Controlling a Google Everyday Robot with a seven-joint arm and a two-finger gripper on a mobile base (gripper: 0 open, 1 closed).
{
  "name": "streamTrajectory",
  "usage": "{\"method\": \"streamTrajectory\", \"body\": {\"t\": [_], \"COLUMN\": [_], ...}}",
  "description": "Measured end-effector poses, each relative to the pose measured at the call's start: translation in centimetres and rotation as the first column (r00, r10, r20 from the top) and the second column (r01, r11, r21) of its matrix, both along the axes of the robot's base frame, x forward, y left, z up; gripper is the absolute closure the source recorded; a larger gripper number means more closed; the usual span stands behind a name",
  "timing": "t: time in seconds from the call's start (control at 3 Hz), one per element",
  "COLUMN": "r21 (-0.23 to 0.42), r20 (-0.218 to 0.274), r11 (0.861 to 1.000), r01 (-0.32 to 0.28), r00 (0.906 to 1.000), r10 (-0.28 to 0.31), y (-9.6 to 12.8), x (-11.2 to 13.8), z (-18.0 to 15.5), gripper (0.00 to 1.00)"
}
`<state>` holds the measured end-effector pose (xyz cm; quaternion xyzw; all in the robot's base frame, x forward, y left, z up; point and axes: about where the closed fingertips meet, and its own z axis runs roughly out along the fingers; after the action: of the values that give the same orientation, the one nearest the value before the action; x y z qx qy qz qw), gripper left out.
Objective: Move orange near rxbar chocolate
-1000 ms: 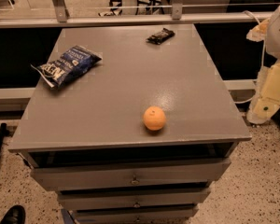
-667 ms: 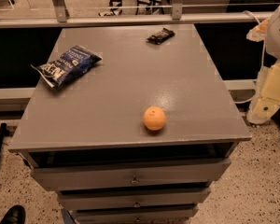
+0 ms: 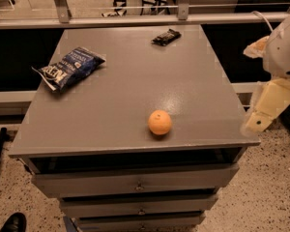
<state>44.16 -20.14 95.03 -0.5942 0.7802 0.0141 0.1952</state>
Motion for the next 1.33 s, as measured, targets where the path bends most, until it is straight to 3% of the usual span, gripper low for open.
{"method": "streamTrajectory", "body": {"t": [0.33, 1.0, 1.33], "r21": [0.144, 0.399, 0.459], "r20": [-0.04, -0.09, -0.093], "r11": [0.99, 0.916, 0.886], "r01": [-0.013, -0.046, -0.056], "r00": [0.999, 0.992, 0.9895], "r10": [0.019, 0.089, 0.111], "y": [2.5, 9.8, 11.8], "x": [0.3, 0.5, 0.6], "z": [-3.6, -8.6, -9.6], "gripper": [0.0, 0.0, 0.0]}}
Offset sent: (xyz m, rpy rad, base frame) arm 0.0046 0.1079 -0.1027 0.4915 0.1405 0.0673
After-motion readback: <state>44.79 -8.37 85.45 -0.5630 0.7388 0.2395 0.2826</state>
